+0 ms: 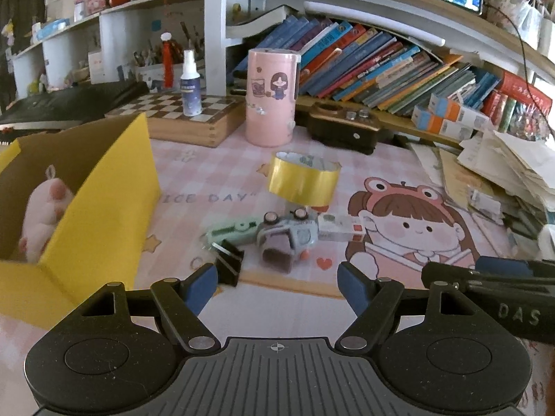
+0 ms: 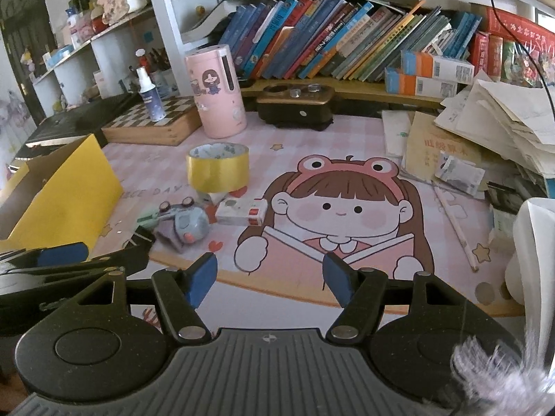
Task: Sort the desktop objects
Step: 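Reach the left gripper to the grey-blue toy truck and close on it, then grasp the small white card box with the right gripper while the left holds the truck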
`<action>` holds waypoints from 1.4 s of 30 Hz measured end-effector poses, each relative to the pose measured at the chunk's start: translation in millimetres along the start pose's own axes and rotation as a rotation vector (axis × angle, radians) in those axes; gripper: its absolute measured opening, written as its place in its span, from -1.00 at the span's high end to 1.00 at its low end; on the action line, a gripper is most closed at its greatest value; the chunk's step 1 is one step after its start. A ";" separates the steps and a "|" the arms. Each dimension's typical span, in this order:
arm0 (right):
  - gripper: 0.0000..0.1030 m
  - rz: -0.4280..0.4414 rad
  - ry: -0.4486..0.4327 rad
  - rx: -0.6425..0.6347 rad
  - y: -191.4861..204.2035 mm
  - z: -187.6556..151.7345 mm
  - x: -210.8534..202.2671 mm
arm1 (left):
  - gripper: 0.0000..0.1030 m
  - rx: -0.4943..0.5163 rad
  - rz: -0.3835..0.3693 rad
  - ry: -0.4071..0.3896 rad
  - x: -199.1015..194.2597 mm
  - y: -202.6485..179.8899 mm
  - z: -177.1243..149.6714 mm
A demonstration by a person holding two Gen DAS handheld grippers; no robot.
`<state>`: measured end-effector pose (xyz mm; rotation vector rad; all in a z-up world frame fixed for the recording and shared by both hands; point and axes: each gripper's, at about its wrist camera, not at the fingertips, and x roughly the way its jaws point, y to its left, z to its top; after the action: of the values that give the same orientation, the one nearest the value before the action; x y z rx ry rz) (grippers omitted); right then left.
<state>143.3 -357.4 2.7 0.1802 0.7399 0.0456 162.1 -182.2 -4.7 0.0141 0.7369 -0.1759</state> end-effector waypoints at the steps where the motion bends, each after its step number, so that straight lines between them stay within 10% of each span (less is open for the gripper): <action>1: -0.28 -0.001 0.002 -0.002 -0.8 1.3 2.4 | -0.51 0.000 0.001 0.002 4.4 -1.5 1.7; 27: -0.28 -0.026 0.041 0.002 -14.3 16.2 30.0 | -0.23 0.050 0.034 0.099 110.9 -13.6 19.2; 42: -0.28 0.014 0.027 -0.028 1.5 21.9 59.2 | -0.22 -0.022 -0.011 0.020 36.2 21.7 15.4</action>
<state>201.8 -353.0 -20.7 0.1579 0.7648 0.0722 202.2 -167.6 -18.5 -0.0095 0.7593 -0.1787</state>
